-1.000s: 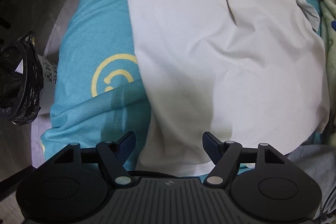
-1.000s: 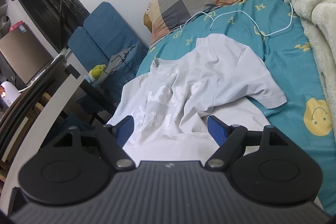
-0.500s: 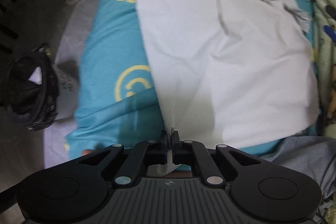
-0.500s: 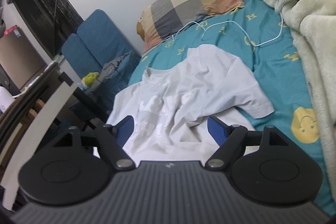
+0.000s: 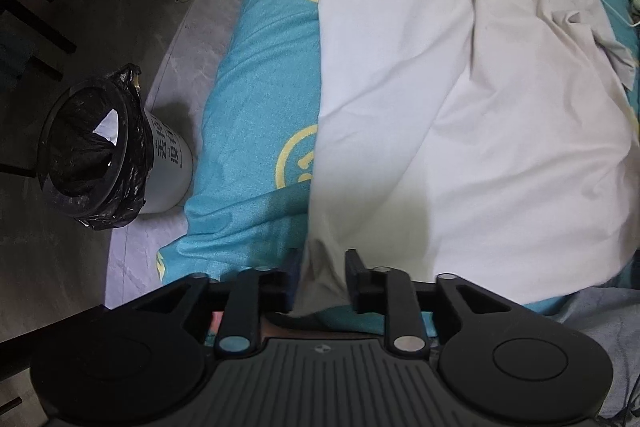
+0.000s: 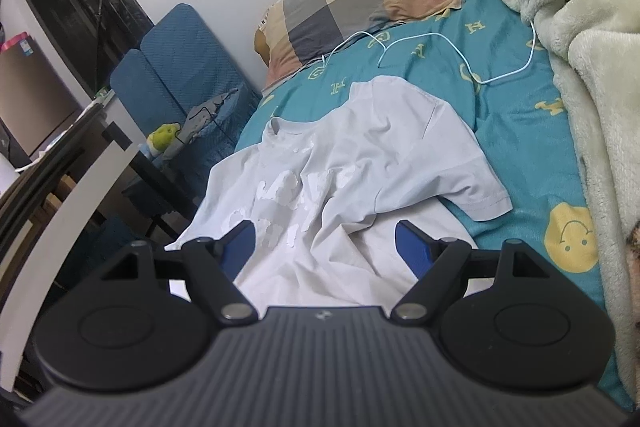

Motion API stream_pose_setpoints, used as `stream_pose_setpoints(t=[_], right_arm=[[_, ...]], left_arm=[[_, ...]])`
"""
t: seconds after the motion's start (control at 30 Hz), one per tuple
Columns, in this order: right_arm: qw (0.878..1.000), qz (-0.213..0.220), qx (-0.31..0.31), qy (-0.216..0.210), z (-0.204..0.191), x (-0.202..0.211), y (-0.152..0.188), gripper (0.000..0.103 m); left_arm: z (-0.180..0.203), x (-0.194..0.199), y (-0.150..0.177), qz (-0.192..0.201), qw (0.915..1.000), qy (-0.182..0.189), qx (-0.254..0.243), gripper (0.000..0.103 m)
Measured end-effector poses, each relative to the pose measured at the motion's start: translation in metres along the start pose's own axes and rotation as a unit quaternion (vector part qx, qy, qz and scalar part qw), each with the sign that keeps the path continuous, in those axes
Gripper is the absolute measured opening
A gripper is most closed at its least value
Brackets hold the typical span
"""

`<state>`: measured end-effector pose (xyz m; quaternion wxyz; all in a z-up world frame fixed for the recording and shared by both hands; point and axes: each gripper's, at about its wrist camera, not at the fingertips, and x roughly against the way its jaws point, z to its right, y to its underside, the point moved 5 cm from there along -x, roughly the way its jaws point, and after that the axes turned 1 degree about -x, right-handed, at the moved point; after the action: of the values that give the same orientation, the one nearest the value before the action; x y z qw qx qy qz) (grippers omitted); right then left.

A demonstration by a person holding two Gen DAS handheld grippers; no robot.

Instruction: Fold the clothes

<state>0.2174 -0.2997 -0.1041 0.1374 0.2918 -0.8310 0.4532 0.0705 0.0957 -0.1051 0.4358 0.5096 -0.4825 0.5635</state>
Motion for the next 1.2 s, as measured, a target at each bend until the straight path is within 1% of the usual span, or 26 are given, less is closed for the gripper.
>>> stream_pose_setpoints(t=[0.07,0.13,0.17,0.2,0.23,0.27,0.37,0.47,0.63,0.73,0.77,0.9,0.97,1.03,1.1,1.2], right_arm=[[1.0,0.0,0.003,0.001,0.0,0.001,0.0,0.079],[1.0,0.0,0.005,0.002,-0.001,0.001,0.0,0.079],[1.0,0.001,0.005,0.003,-0.001,0.002,0.0,0.079],[1.0,0.001,0.006,0.004,0.0,0.002,0.0,0.079],[1.0,0.002,0.008,0.005,0.0,0.003,0.0,0.079],[1.0,0.002,0.008,0.006,0.0,0.003,0.0,0.079],[1.0,0.002,0.009,0.006,0.001,0.005,0.0,0.079],[1.0,0.005,0.01,0.008,0.002,0.008,-0.001,0.079],[1.0,0.004,0.007,0.008,0.004,0.007,-0.001,0.079],[1.0,0.001,0.007,0.009,0.005,0.005,-0.001,0.079],[1.0,0.0,0.006,0.008,0.006,0.004,-0.001,0.079],[1.0,0.0,-0.004,0.005,0.012,0.002,-0.004,0.079],[1.0,0.0,-0.007,0.01,0.017,0.0,-0.007,0.079],[1.0,0.001,-0.011,0.02,0.024,-0.003,-0.01,0.079],[0.999,0.001,-0.03,0.024,0.036,-0.006,-0.015,0.079],[0.997,0.002,-0.068,0.034,0.058,-0.012,-0.023,0.079]], left_arm=[[0.006,0.008,0.003,0.017,0.9998,0.001,-0.009,0.052],[0.013,0.018,0.002,0.039,0.9988,-0.003,-0.029,0.057],[0.016,0.023,0.001,0.054,0.9977,-0.008,-0.04,0.064],[0.019,0.031,-0.002,0.072,0.9963,-0.011,-0.047,0.068],[0.023,0.039,-0.006,0.091,0.9945,-0.012,-0.052,0.077],[0.026,0.047,-0.009,0.11,0.9922,-0.014,-0.057,0.081],[0.035,0.064,-0.021,0.15,0.9875,-0.003,-0.047,0.081],[0.046,0.07,-0.033,0.182,0.9824,0.011,-0.042,0.081],[0.075,0.061,-0.05,0.232,0.9711,0.034,-0.044,0.082],[0.098,0.049,-0.06,0.236,0.9695,0.031,-0.059,0.082],[0.105,0.045,-0.062,0.241,0.9678,0.035,-0.065,0.082],[0.13,0.036,-0.077,0.267,0.9595,0.049,-0.075,0.082],[0.139,0.03,-0.084,0.281,0.9547,0.056,-0.08,0.082],[0.145,0.022,-0.09,0.296,0.95,0.065,-0.074,0.082],[0.145,0.009,-0.095,0.303,0.9478,0.079,-0.06,0.082],[0.135,-0.011,-0.098,0.297,0.9506,0.078,-0.047,0.082]])
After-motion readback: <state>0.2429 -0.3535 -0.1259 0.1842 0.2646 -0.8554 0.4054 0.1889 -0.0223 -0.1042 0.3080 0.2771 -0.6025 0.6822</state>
